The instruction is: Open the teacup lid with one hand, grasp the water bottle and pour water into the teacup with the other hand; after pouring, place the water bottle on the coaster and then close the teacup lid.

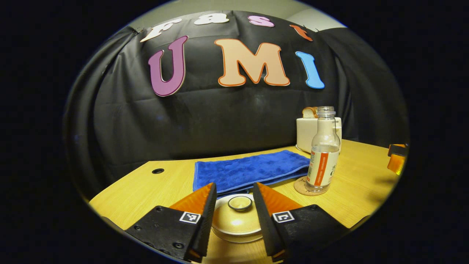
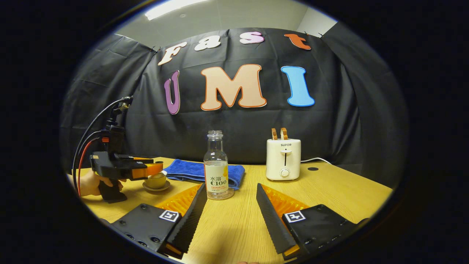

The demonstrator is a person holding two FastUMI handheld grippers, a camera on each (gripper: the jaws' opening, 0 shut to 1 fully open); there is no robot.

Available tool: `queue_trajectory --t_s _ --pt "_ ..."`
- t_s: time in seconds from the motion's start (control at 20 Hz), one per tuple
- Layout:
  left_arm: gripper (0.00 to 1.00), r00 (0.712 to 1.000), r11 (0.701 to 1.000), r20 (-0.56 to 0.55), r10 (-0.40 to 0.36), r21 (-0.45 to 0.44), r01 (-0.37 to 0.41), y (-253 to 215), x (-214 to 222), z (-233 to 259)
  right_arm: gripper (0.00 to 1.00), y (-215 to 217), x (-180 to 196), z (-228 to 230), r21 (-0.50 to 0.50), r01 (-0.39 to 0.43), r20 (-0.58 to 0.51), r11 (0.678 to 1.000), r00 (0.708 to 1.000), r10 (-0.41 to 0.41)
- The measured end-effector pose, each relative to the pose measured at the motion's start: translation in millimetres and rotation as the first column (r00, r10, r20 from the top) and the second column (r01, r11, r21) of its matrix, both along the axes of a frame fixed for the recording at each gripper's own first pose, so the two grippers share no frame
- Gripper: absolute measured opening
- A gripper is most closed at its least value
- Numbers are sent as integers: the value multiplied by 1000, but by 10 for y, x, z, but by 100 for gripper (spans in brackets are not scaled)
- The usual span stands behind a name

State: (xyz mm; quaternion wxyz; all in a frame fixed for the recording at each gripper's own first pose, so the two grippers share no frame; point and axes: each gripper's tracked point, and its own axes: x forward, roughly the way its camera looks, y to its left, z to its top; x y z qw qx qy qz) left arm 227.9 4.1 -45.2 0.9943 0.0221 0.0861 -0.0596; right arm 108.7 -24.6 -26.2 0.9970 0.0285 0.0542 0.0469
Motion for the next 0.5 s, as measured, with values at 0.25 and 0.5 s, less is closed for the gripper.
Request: queue_trajectory --t_s 0.25,0.5 --pt "94 998 998 22 56 15 -56 72 -22 38 88 3 2 -4 0 1 0 1000 1000 -1" --pt "97 995 996 50 89 -25 -88 119 -255 110 88 3 -14 1 0 0 0 1000 1000 0"
